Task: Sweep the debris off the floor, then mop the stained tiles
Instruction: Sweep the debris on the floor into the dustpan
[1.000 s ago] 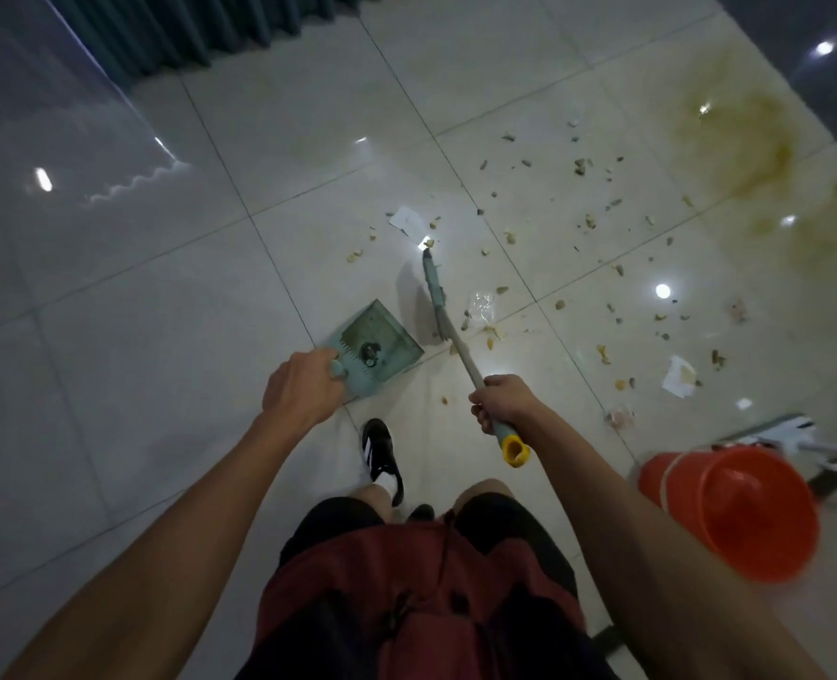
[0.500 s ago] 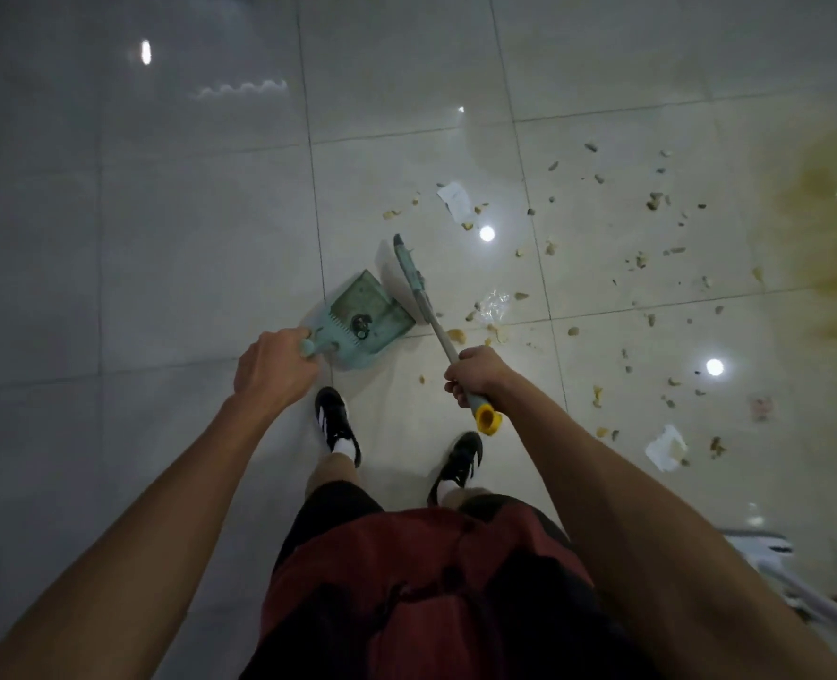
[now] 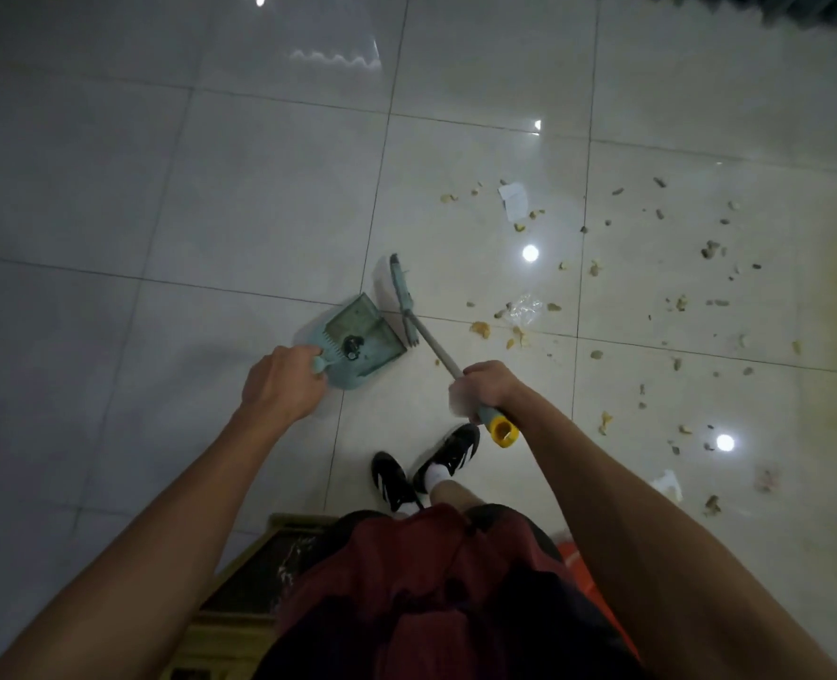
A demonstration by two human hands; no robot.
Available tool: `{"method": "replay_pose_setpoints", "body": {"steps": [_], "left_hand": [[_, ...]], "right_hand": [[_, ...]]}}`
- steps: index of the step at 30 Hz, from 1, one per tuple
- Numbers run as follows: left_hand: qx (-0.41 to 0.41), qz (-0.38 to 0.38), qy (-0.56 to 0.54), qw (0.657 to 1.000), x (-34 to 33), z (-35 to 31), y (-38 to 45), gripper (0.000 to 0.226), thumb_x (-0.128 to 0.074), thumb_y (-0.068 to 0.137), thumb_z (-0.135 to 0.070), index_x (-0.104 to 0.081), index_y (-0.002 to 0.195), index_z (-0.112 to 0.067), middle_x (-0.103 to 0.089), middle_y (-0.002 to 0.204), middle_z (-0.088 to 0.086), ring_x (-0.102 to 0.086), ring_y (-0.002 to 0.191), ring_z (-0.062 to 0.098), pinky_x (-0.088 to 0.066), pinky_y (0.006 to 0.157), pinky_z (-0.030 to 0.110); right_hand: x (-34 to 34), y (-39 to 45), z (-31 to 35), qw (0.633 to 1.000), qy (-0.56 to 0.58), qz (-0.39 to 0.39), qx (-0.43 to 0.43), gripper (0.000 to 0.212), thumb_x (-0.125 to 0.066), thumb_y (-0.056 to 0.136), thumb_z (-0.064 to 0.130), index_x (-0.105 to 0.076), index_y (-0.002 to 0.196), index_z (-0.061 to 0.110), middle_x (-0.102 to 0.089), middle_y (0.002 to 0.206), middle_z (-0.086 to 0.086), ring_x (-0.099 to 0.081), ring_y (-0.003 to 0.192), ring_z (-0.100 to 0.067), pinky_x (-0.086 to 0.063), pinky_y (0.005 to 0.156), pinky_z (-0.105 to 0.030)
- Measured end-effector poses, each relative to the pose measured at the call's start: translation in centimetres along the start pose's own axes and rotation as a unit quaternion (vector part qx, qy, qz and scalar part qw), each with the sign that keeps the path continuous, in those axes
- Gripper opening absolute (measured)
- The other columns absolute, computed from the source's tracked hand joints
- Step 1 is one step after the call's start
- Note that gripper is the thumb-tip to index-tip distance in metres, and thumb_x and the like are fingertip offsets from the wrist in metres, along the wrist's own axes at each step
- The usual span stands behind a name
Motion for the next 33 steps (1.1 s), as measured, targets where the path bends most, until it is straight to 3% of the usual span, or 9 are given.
{"method": "replay_pose_setpoints", "body": {"steps": [5, 10, 14, 16, 19, 21, 24, 27, 33], "left_hand": [[0.015, 0.019, 0.009, 1.0, -2.1, 2.5, -3.1, 0.041, -0.054, 0.085, -0.028, -0.066, 0.124, -0.03, -0.07, 0.109, 0.014, -0.067, 0.091, 0.036, -0.057, 0.077, 0.037], [0.018, 0.034, 0.015, 0.999, -3.6, 2.6, -5.2, 0.041, -0.054, 0.087, -0.025, -0.065, 0.127, -0.027, -0.07, 0.107, 0.014, -0.067, 0.087, 0.034, -0.058, 0.074, 0.037], [0.032, 0.03, 0.005, 0.999, -4.1, 1.5, -5.8, 0.032, -0.055, 0.086, -0.023, -0.069, 0.115, -0.027, -0.071, 0.101, 0.012, -0.066, 0.082, 0.033, -0.053, 0.068, 0.033], [0.03, 0.029, 0.008, 0.999, -4.2, 0.5, -6.1, 0.022, -0.055, 0.085, -0.022, -0.069, 0.103, -0.028, -0.07, 0.094, 0.011, -0.065, 0.076, 0.032, -0.05, 0.063, 0.031], [0.027, 0.028, 0.023, 0.999, -4.5, -1.6, -6.4, 0.011, -0.056, 0.083, -0.022, -0.063, 0.089, -0.029, -0.069, 0.088, 0.009, -0.061, 0.069, 0.029, -0.042, 0.058, 0.028], [0.032, 0.021, 0.027, 0.999, -4.8, -3.0, -6.4, 0.016, -0.058, 0.082, -0.023, -0.066, 0.095, -0.028, -0.069, 0.09, 0.009, -0.058, 0.068, 0.027, -0.04, 0.057, 0.027], [0.035, 0.018, 0.026, 0.999, -5.4, -5.2, -6.7, 0.025, -0.06, 0.084, -0.026, -0.069, 0.107, -0.027, -0.07, 0.096, 0.01, -0.059, 0.072, 0.028, -0.042, 0.061, 0.028], [0.028, 0.015, 0.028, 0.999, -6.0, -7.5, -7.0, 0.025, -0.059, 0.087, -0.026, -0.069, 0.11, -0.029, -0.069, 0.097, 0.008, -0.061, 0.075, 0.027, -0.047, 0.063, 0.03], [0.027, 0.023, 0.035, 0.999, -6.5, -12.5, -6.7, 0.017, -0.058, 0.084, -0.022, -0.067, 0.097, -0.029, -0.068, 0.089, 0.008, -0.063, 0.072, 0.029, -0.047, 0.06, 0.03]], "right_hand": [[-2.3, -0.5, -2.9, 0.996, 0.077, 0.027, -0.038, 0.024, -0.061, 0.093, 0.001, -0.06, 0.112, -0.013, -0.068, 0.076, -0.023, -0.053, 0.041, -0.02, -0.047, 0.044, -0.027], [-2.6, -0.4, -6.2, 0.995, 0.067, 0.049, -0.046, 0.025, -0.06, 0.094, 0.003, -0.058, 0.115, -0.01, -0.071, 0.079, -0.025, -0.055, 0.042, -0.019, -0.048, 0.045, -0.027], [-0.9, 0.4, -8.2, 0.996, 0.041, 0.065, -0.05, 0.023, -0.058, 0.096, 0.005, -0.055, 0.115, -0.007, -0.073, 0.082, -0.026, -0.058, 0.045, -0.019, -0.05, 0.046, -0.028], [0.5, 1.1, -9.0, 0.997, -0.022, 0.057, -0.051, 0.025, -0.057, 0.095, 0.006, -0.056, 0.115, -0.008, -0.073, 0.085, -0.025, -0.064, 0.05, -0.02, -0.056, 0.049, -0.03], [2.8, 1.5, -9.7, 0.973, -0.23, 0.017, -0.029, 0.015, -0.051, 0.095, 0.007, -0.055, 0.106, -0.002, -0.066, 0.088, -0.016, -0.066, 0.056, -0.022, -0.058, 0.047, -0.031], [4.1, 1.5, -9.7, 0.942, -0.334, -0.014, 0.007, 0.013, -0.047, 0.096, 0.01, -0.053, 0.107, 0.005, -0.058, 0.085, -0.008, -0.061, 0.056, -0.018, -0.047, 0.039, -0.025], [5.7, 1.6, -10.3, 0.893, -0.445, -0.049, 0.057, 0.027, -0.045, 0.098, 0.014, -0.058, 0.122, 0.009, -0.059, 0.093, -0.003, -0.061, 0.071, -0.018, -0.047, 0.056, -0.028], [7.8, 1.7, -11.3, 0.854, -0.509, -0.079, 0.075, 0.029, -0.045, 0.1, 0.017, -0.059, 0.125, 0.012, -0.065, 0.105, -0.003, -0.067, 0.087, -0.022, -0.05, 0.067, -0.033], [13.3, 2.0, -14.3, 0.839, -0.528, -0.115, 0.066, 0.028, -0.044, 0.099, 0.015, -0.061, 0.121, 0.013, -0.055, 0.086, 0.0, -0.057, 0.074, -0.021, -0.046, 0.063, -0.033]]}}
Point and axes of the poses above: each hand's wrist, its own y-axis towards the middle knuckle, its own x-axis out of the back of the hand, z = x × y, the point moved 4 cm from there along y, towards the middle knuckle
